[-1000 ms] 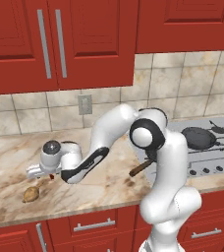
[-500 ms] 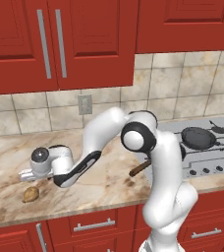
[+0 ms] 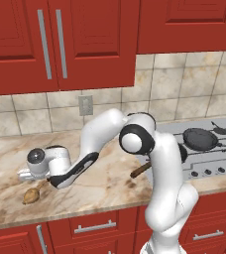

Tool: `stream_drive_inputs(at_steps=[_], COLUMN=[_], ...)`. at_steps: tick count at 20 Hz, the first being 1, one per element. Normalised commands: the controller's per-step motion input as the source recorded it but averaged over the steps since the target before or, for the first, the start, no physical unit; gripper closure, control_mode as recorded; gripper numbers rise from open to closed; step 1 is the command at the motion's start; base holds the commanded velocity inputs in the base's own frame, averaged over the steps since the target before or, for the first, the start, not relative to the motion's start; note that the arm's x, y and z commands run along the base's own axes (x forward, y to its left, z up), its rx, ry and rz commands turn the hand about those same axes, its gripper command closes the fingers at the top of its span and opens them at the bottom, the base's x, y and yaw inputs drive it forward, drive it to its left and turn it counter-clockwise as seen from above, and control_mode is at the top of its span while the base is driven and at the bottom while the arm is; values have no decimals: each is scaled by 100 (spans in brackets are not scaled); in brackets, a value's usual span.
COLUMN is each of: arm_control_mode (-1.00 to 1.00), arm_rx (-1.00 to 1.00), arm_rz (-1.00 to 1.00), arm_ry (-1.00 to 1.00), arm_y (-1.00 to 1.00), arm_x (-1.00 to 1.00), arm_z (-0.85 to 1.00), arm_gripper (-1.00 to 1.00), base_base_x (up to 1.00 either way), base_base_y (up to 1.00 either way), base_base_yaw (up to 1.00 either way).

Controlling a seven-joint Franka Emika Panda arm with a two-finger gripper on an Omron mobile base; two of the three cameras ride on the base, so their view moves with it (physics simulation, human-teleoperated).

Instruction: Place both pans onto different burners. Then place the onion and the chicken drumstick on different pans.

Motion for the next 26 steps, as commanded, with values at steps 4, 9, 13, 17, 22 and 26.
stream_drive_inputs(at_steps=[4,9,13,17,22,26], arm_control_mode=[-100,-100,-100,-100,-100,-100], arm_rx=[0,0,0,0,0,0], arm_rz=[-2,-1,0,0,0,0], arm_ry=[0,0,0,0,-2,-18], arm_y=[-4,-5,-1,0,-2,-1], arm_x=[16,13,10,1,-4,-13], arm_z=[0,0,0,0,0,9], arm_gripper=[100,100,100,100,100,100], base_base_x=[0,0,0,0,0,0], base_base_y=[0,0,0,0,0,0], base_base_yaw=[0,0,0,0,0,0])
